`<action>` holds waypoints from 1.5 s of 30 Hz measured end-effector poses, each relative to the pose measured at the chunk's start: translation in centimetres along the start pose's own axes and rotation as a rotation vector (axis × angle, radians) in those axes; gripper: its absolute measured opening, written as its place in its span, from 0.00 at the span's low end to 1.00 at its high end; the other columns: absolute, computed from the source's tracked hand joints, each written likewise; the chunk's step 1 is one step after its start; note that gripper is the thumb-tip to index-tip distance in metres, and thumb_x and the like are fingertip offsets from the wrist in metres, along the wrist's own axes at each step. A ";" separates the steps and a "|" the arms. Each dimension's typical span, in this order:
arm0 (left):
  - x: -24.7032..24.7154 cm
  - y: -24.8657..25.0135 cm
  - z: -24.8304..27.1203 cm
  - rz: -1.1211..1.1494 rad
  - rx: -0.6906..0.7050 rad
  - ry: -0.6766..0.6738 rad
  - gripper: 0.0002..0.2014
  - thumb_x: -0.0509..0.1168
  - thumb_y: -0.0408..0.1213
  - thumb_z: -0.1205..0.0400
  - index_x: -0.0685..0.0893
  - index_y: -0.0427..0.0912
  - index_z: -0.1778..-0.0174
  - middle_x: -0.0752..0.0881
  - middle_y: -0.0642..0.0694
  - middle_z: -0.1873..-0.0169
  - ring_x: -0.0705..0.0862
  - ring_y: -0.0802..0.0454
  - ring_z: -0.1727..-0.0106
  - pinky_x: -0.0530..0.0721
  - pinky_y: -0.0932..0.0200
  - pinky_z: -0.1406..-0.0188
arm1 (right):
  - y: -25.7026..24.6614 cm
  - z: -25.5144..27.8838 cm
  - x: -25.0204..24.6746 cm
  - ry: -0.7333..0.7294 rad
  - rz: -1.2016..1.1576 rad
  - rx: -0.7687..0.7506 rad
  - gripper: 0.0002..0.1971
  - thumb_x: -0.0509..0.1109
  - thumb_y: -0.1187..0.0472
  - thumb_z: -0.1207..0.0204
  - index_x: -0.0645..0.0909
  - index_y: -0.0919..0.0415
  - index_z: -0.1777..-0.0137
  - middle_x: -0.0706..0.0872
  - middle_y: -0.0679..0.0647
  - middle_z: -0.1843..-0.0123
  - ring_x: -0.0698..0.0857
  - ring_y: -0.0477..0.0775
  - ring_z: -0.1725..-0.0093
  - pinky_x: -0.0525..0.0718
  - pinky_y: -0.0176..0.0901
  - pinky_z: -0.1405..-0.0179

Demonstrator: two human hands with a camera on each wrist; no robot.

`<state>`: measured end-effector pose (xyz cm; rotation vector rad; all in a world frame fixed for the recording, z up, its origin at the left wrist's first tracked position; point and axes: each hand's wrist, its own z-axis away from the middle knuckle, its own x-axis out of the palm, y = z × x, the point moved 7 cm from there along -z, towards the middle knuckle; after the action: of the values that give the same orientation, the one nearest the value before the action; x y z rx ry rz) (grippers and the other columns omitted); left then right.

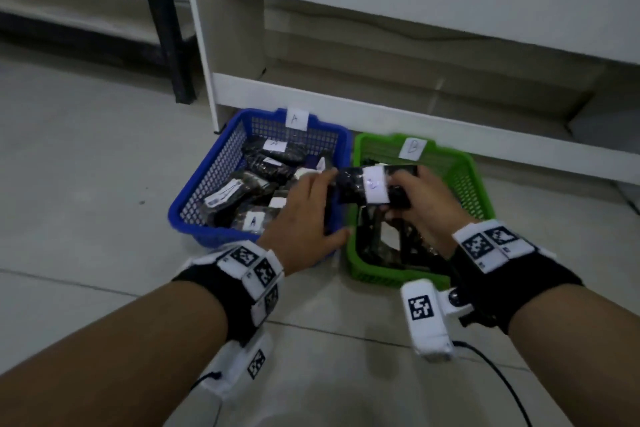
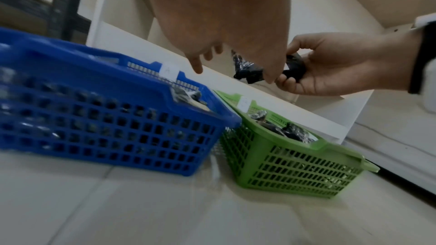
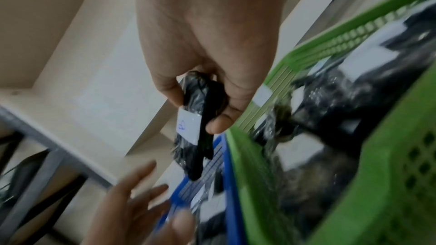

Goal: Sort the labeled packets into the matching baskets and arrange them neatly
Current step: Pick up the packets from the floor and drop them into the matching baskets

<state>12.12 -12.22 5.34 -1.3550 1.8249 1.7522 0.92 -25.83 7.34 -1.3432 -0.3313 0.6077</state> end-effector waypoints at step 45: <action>6.8 5.2 10.2 -0.583 0.457 -0.381 0.33 0.64 0.47 0.23 0.65 0.38 0.23 0.68 0.31 0.26 0.66 0.33 0.24 0.66 0.41 0.26 | 4.1 7.0 -0.2 -0.084 1.318 -0.418 0.16 0.62 0.52 0.28 0.82 0.50 0.42 0.80 0.59 0.36 0.74 0.67 0.34 0.71 0.59 0.36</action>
<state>0.58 -6.95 1.32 -1.1151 1.3288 1.1089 -4.06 -19.86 4.85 -1.8599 0.4672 1.7502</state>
